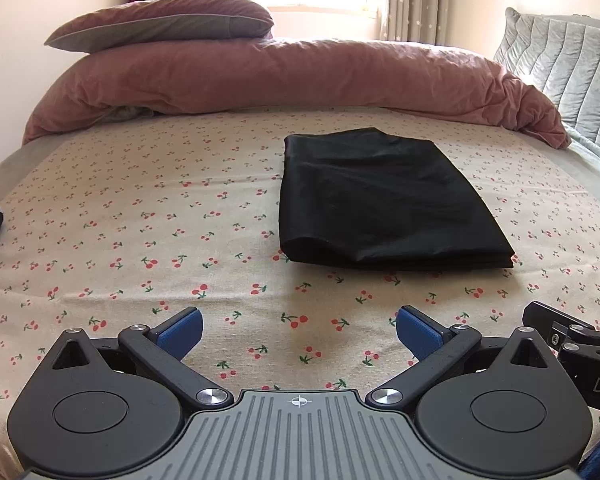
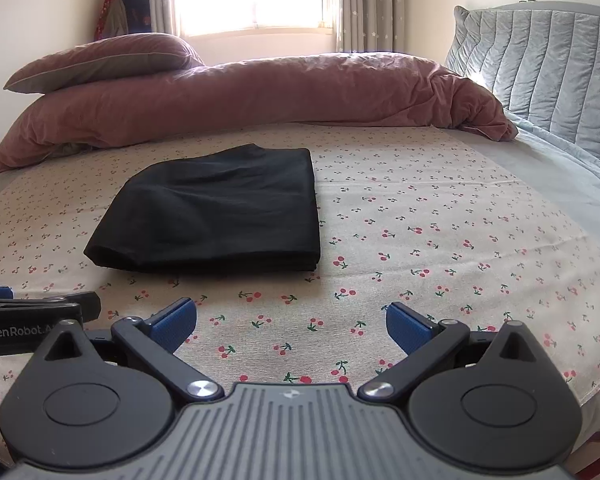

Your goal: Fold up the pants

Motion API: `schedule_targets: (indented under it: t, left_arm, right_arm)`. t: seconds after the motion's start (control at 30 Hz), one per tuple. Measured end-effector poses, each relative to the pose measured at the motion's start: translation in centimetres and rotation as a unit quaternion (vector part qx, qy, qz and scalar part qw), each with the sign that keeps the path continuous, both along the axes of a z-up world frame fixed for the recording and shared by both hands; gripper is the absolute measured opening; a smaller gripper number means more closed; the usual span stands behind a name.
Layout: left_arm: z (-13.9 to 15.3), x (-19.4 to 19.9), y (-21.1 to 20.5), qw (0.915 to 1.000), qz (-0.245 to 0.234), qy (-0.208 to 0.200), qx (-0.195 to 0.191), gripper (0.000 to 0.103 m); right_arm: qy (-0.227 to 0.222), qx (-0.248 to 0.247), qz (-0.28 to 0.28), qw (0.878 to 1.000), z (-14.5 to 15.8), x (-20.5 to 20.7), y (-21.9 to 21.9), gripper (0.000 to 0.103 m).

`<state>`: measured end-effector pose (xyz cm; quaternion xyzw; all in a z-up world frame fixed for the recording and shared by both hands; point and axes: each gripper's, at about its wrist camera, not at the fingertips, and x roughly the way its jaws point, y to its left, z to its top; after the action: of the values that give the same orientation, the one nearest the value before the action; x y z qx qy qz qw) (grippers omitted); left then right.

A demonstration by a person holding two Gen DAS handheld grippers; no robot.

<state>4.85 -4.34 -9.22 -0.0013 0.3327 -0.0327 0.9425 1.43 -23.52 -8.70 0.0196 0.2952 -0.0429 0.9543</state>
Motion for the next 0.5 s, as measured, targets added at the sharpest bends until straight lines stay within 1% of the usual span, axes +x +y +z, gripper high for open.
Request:
schedule_targets:
  t: [0.17, 0.33, 0.5]
  left_arm:
    - [-0.15, 0.13, 0.01, 1.0000, -0.001, 0.006, -0.002, 0.103]
    - [-0.08, -0.09, -0.18, 0.9999, 0.002, -0.007, 0.009, 0.103]
    - [-0.25, 0.07, -0.22, 1.0000, 0.002, 0.000, 0.008, 0.103]
  right_arm:
    - [0.001, -0.008, 0.004, 1.000, -0.02, 0.05, 0.18, 0.096]
    - [0.001, -0.005, 0.004, 1.000, -0.02, 0.10, 0.18, 0.096]
    - [0.000, -0.005, 0.004, 1.000, -0.04, 0.04, 0.21, 0.096]
